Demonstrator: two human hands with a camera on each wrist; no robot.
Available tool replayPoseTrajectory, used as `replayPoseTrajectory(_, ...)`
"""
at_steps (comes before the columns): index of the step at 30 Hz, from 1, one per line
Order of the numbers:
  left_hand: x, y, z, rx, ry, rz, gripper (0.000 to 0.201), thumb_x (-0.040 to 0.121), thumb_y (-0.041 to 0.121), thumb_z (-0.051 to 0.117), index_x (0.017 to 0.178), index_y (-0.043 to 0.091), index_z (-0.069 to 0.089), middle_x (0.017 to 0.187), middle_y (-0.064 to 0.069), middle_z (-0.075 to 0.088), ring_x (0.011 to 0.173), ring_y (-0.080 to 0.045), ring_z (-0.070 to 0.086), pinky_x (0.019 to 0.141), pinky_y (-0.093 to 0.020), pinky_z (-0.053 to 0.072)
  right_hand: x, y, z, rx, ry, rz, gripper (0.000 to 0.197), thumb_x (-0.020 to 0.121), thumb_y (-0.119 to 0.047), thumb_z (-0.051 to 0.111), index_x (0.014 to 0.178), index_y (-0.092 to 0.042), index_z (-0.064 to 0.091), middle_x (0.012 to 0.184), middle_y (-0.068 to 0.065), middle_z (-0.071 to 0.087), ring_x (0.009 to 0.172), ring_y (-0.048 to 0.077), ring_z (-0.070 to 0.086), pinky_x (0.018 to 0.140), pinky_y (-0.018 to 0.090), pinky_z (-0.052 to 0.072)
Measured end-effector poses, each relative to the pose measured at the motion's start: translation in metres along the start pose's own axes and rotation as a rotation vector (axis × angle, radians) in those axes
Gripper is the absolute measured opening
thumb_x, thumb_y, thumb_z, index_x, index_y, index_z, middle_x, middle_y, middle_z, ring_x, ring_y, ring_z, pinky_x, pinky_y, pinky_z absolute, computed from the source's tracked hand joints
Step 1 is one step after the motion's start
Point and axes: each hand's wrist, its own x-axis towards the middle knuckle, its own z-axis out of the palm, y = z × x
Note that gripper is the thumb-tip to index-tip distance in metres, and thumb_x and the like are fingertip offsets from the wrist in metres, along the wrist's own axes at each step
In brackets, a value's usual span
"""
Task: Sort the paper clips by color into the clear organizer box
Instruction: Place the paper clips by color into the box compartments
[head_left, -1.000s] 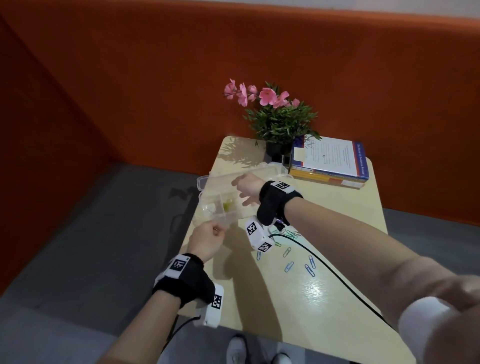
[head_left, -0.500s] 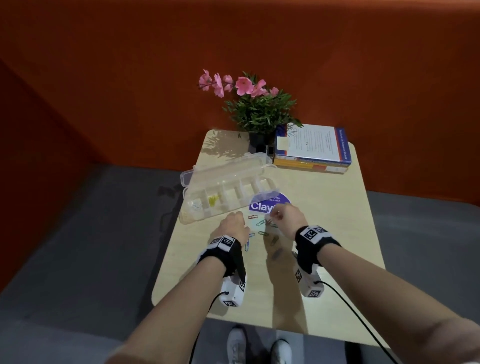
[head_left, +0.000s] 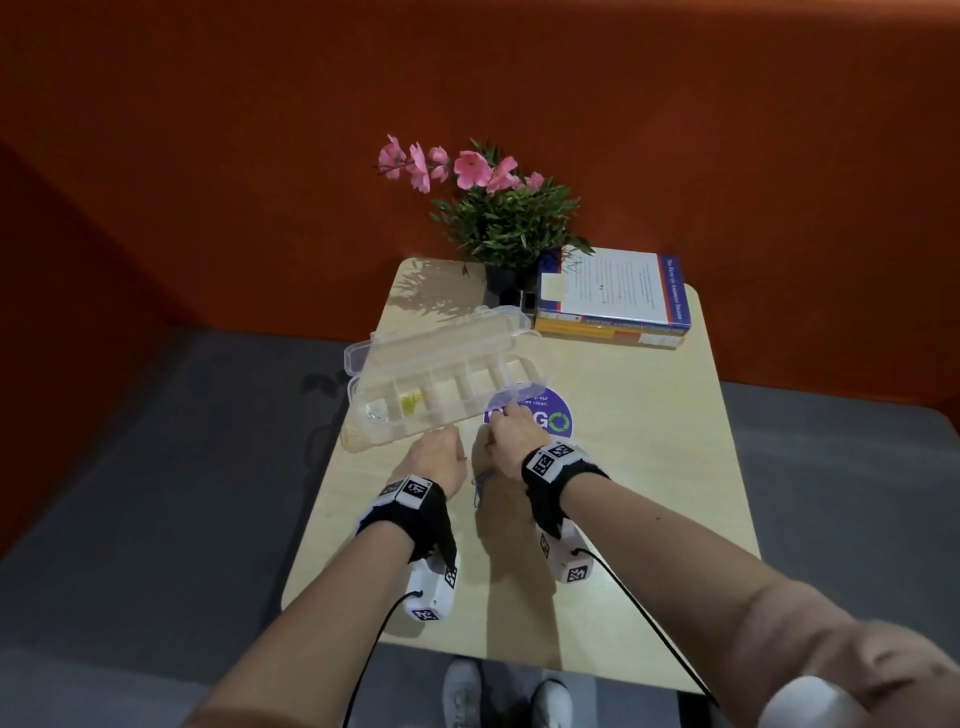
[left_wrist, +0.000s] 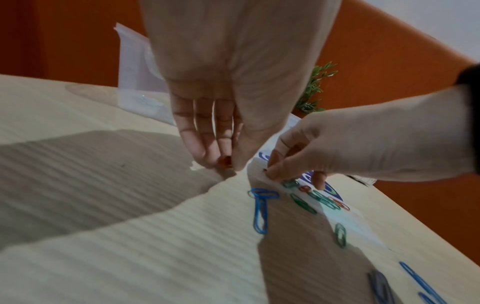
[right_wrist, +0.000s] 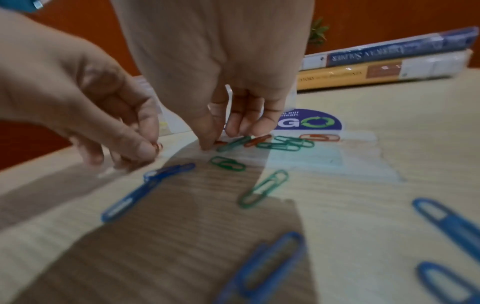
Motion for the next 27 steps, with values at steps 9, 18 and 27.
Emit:
replayPoseTrajectory(9, 0.002, 0.019, -0.001, -0.119, 0.012, 0.085, 0.02, 0.089, 0.013, 0.043, 0.093, 0.012, 0.063, 0.112, -0.011, 0.065, 0.102, -0.032, 0.061, 0.087, -0.041, 0.052, -0.01, 0.048, -0.011, 0.732, 0.321, 0.338, 0.016, 0.088, -0.008, 0.048, 0.094, 0.0, 0.061, 0.093, 0.022, 0.07, 0.083, 0.033, 0.065, 0.075, 0.038, 0.051)
replayPoseTrajectory(18, 0.008, 0.057, 0.015, -0.039, -0.095, 0.151, 0.024, 0.092, 0.027, 0.052, 0.109, 0.009, 0.054, 0.114, -0.016, 0.064, 0.106, -0.035, 0.058, 0.088, -0.041, 0.048, -0.033, 0.098, -0.021, 1.489, 0.261, 0.564, 0.019, 0.083, -0.003, 0.05, 0.065, -0.004, 0.053, 0.054, 0.01, 0.045, 0.046, 0.021, 0.039, 0.045, 0.022, 0.03)
replayPoseTrajectory(27, 0.019, 0.066, 0.025, -0.018, -0.108, 0.1, 0.021, 0.091, 0.02, 0.058, 0.111, 0.015, 0.054, 0.122, -0.011, 0.06, 0.112, -0.031, 0.057, 0.095, -0.043, 0.05, -0.038, 0.092, 0.004, 0.513, 0.116, 0.191, 0.009, 0.084, -0.016, 0.058, 0.093, -0.02, 0.057, 0.089, 0.009, 0.066, 0.08, 0.026, 0.057, 0.068, 0.025, 0.038)
